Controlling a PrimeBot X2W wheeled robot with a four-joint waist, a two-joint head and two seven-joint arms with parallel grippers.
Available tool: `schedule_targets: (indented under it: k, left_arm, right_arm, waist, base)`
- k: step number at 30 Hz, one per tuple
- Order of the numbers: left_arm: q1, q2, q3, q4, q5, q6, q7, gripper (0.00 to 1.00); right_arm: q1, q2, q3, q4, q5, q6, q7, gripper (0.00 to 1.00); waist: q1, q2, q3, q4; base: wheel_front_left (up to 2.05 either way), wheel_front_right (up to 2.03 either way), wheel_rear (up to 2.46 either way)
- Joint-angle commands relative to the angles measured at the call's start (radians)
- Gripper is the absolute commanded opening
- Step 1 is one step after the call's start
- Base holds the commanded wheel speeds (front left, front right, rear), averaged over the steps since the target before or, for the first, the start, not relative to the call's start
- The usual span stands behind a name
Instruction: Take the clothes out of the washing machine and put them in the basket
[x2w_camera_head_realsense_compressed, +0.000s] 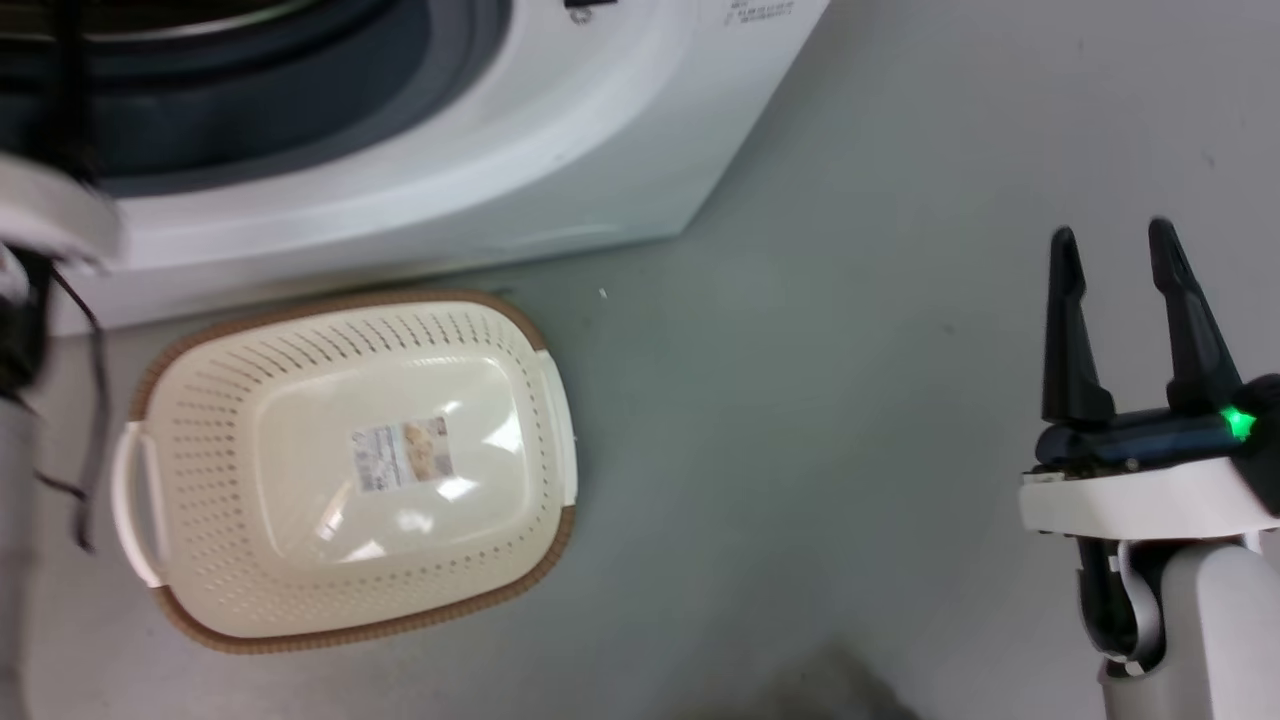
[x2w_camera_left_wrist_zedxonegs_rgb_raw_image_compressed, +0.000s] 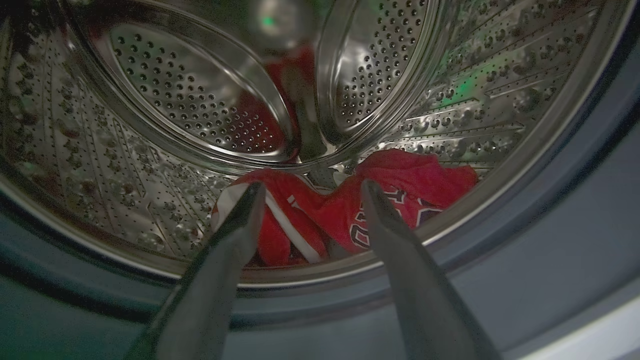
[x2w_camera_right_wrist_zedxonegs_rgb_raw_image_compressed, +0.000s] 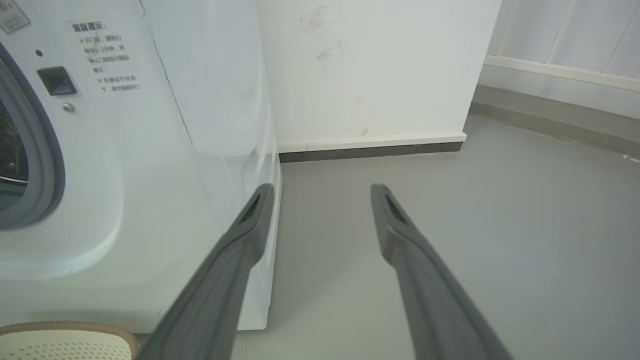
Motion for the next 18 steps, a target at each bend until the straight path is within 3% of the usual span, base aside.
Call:
schedule_targets:
  k: [1,6,11,18]
  left_arm:
    - [-0.056,0.027,-0.010,0.020,-0.022,0.001,0.019,1.00]
    - [-0.293,0.148,-0.104,0.112,-0.075,0.001,0.166,1.00]
    - [-0.494,0.231,-0.162,0.173,-0.136,0.001,0.307,1.00]
    - [-0.706,0.356,-0.288,0.252,-0.062,0.001,0.469,1.00]
  right_arm:
    - [-0.025,0.004,0.012,-0.017,-0.020,-0.001,-0.002,1.00]
    - [-0.031,0.003,0.069,-0.059,-0.006,-0.001,-0.002,1.00]
    - [-0.028,0.003,0.124,-0.099,0.001,-0.001,-0.002,1.00]
    - [-0.014,0.004,0.177,-0.143,0.013,-0.001,-0.002,1.00]
  waist:
    - [-0.0002,0.0000,0.098,-0.049]
    - [-0.0002,0.0000,0.185,-0.086]
    - [-0.0002,0.0000,0.249,-0.127]
    - [-0.0002,0.0000,0.316,-0.198]
  base:
    - [0.00,0.00,0.00]
    - [0.00,0.00,0.00]
    - [0.00,0.00,0.00]
    - [0.00,0.00,0.00]
